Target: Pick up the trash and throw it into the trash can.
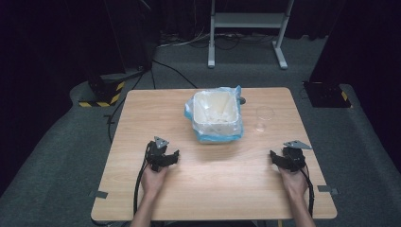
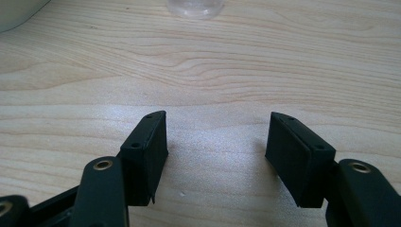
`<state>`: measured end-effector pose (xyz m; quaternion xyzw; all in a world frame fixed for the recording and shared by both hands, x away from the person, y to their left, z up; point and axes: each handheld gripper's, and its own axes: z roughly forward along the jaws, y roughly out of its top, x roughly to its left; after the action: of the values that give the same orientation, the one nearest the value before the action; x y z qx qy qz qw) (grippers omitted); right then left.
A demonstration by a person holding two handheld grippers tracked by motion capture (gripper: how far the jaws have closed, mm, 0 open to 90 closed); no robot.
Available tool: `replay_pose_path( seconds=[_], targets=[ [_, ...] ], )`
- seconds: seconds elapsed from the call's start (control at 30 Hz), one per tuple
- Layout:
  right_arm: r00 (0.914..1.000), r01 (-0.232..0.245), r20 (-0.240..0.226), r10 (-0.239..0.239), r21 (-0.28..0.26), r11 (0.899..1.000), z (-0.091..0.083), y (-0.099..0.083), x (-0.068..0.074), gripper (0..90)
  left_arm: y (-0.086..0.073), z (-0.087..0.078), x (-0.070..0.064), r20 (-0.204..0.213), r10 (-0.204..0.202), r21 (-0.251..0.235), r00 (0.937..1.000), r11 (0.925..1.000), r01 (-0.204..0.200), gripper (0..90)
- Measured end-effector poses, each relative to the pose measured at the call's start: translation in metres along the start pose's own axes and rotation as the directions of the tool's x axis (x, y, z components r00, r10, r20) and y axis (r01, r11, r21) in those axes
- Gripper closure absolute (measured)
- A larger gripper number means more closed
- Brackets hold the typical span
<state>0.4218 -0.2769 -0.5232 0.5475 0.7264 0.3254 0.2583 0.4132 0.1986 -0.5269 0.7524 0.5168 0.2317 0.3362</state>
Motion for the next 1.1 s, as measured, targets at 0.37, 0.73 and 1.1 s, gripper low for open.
replay_pose_path(
  seconds=[0.37,0.73,1.1],
  targets=[
    [0.9999,0.010,-0.009,-0.010,-0.004,1.000,-0.0012,-0.0002,0.0017,47.6,0.0000,0.0000,0.0000,0.000,-0.001,0.000,1.0000,1.0000,0.001,30.8],
    [0.9984,0.001,-0.057,-0.003,-0.034,0.999,-0.0058,0.0005,0.0018,52.4,0.0000,0.0000,0.0000,0.000,-0.001,0.000,1.0000,1.0000,0.001,30.9],
    [0.9959,0.008,-0.090,-0.012,-0.046,0.999,-0.0075,0.0046,0.0028,56.5,0.0001,-0.0001,0.0000,0.000,-0.001,0.001,1.0000,1.0000,0.001,30.8]
  ],
)
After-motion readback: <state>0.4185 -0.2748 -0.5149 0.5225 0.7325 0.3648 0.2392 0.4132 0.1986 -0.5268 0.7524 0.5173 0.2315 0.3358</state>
